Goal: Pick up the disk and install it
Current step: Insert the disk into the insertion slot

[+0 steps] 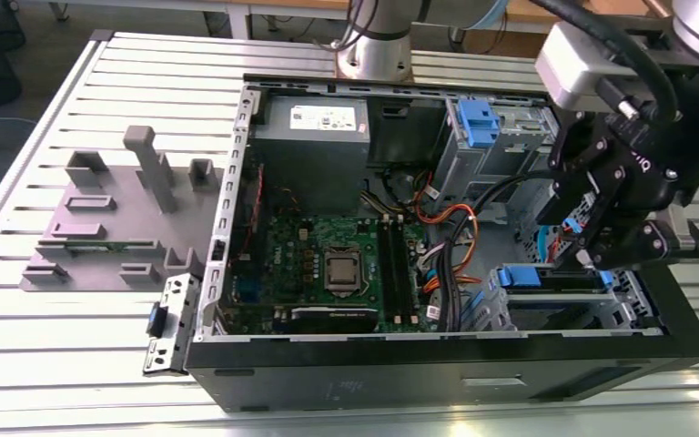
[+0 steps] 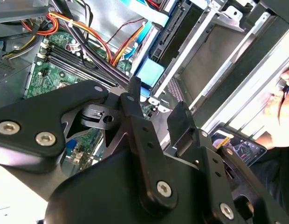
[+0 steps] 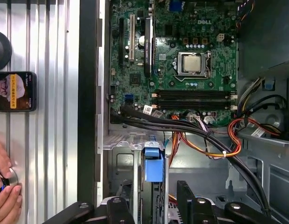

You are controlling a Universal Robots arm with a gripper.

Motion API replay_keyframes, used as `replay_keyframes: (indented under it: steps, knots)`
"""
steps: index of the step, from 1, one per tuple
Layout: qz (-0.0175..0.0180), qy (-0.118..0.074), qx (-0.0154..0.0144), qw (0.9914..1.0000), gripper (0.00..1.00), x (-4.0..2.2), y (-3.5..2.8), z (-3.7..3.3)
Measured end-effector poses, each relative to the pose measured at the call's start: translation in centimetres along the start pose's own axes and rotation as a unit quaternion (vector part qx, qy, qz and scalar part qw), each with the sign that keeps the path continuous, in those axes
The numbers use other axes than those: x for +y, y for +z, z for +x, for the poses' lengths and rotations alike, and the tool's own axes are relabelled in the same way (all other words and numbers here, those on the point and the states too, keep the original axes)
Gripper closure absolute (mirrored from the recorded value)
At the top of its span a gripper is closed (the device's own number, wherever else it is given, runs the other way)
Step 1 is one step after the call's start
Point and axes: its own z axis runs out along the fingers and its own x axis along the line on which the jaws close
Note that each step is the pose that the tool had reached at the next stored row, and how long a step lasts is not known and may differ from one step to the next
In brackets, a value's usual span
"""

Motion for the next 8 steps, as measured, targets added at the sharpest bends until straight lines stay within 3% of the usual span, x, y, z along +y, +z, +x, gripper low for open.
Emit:
replay_keyframes:
  steps: [4, 5, 8]
  knots:
    - [0.0000, 0.000, 0.0000, 1.00000, 0.51, -0.01, 0.72, 0.00]
    - [0.0000, 0.000, 0.0000, 1.00000, 0.64, -0.01, 0.91, 0.00]
    - [0.0002, 0.000, -0.0001, 1.00000, 0.69, -0.01, 1.34, 0.01]
